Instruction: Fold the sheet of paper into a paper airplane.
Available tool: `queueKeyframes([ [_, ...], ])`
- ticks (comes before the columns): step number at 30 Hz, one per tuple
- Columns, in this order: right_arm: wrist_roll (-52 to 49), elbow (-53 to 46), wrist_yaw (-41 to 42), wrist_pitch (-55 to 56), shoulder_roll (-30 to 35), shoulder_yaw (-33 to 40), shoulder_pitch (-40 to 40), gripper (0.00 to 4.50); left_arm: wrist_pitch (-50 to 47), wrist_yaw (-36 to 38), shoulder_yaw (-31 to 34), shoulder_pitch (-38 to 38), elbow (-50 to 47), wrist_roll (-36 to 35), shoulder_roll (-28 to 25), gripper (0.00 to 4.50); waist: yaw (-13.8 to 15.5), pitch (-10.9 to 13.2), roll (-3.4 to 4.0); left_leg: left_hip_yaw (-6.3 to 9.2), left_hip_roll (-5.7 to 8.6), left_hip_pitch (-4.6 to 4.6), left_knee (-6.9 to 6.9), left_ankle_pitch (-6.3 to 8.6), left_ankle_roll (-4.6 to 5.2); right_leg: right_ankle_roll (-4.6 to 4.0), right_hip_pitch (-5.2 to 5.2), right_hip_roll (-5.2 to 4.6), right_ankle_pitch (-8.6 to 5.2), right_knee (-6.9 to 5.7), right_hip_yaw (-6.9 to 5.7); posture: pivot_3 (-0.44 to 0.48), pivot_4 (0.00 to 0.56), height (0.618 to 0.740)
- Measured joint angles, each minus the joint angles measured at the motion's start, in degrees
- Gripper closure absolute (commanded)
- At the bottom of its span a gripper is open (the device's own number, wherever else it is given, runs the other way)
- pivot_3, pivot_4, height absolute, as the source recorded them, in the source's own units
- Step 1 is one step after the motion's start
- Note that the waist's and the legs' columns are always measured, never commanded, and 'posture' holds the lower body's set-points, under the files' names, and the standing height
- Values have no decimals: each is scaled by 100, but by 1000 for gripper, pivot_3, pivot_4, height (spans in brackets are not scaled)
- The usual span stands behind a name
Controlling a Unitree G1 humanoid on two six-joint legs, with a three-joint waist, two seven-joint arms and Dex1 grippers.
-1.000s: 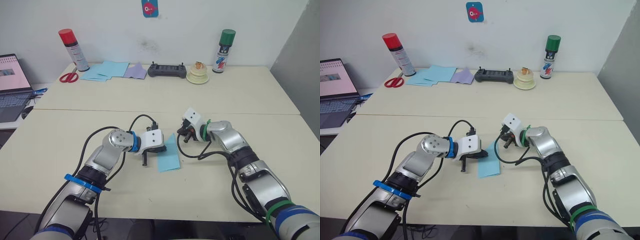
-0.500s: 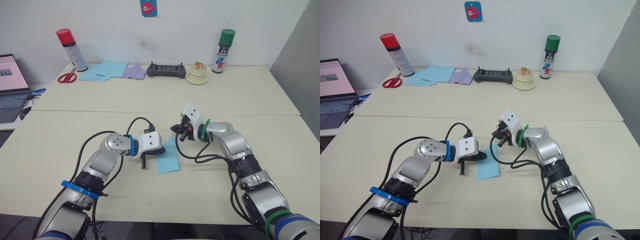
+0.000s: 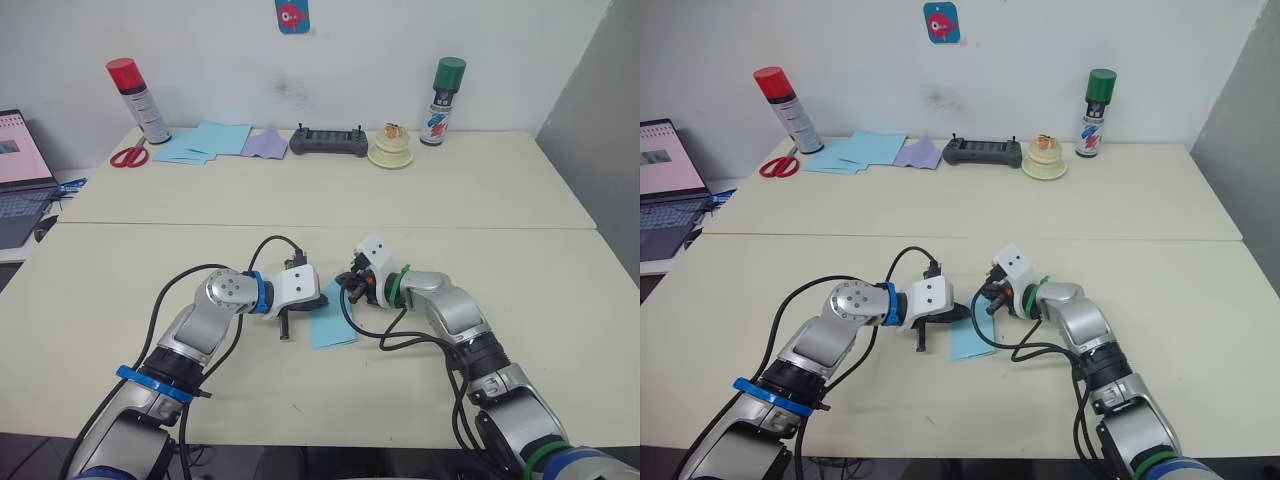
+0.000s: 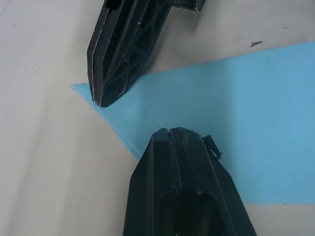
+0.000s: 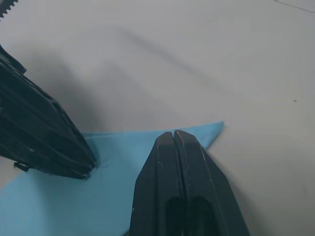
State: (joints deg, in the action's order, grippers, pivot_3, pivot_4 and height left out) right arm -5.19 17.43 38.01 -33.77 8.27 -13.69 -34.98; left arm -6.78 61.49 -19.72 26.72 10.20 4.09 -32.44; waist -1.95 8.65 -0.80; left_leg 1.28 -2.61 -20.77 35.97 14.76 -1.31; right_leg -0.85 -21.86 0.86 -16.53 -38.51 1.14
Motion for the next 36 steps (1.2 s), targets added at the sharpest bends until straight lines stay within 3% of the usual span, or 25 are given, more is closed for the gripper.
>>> queueKeyframes([
  [12, -54, 381, -734, -71, -157, 263, -220, 4487, -2, -11, -1, -16, -13, 2, -11, 4500, -7, -5, -1, 1, -5, 0, -1, 0, 0, -1, 0, 0, -1, -1, 1, 0, 150, 740],
  [23, -98, 273, -914, 152, -110, 436, -61, 4487, 0, -11, -1, -18, -10, 1, 27, 4500, -7, -9, -4, 1, -5, -2, -4, 0, 0, -3, 0, -1, -2, 4, -1, 0, 150, 740],
  [26, -359, -96, -554, 196, 94, 598, 157, 4487, 9, -2, 0, -10, -11, -6, 38, 4500, -4, -3, 2, 1, -4, -5, -7, 0, 0, -2, 0, -2, -2, 12, 1, 0, 150, 740],
  [31, -695, -1279, 672, 87, 795, 96, 510, 4487, 29, 51, 1, 24, 79, -85, 78, 4500, 3, -1, 11, 4, -1, -7, -18, 1, 0, 4, 11, 1, 1, 48, -16, 0, 150, 740],
  [36, -692, -1221, 809, 71, 686, -182, 683, 4487, 134, 161, 0, 154, 300, -89, 124, 4500, 10, 3, 9, 4, -1, -9, -17, 0, 0, 9, 12, -2, 4, 50, -14, 0, 150, 740],
])
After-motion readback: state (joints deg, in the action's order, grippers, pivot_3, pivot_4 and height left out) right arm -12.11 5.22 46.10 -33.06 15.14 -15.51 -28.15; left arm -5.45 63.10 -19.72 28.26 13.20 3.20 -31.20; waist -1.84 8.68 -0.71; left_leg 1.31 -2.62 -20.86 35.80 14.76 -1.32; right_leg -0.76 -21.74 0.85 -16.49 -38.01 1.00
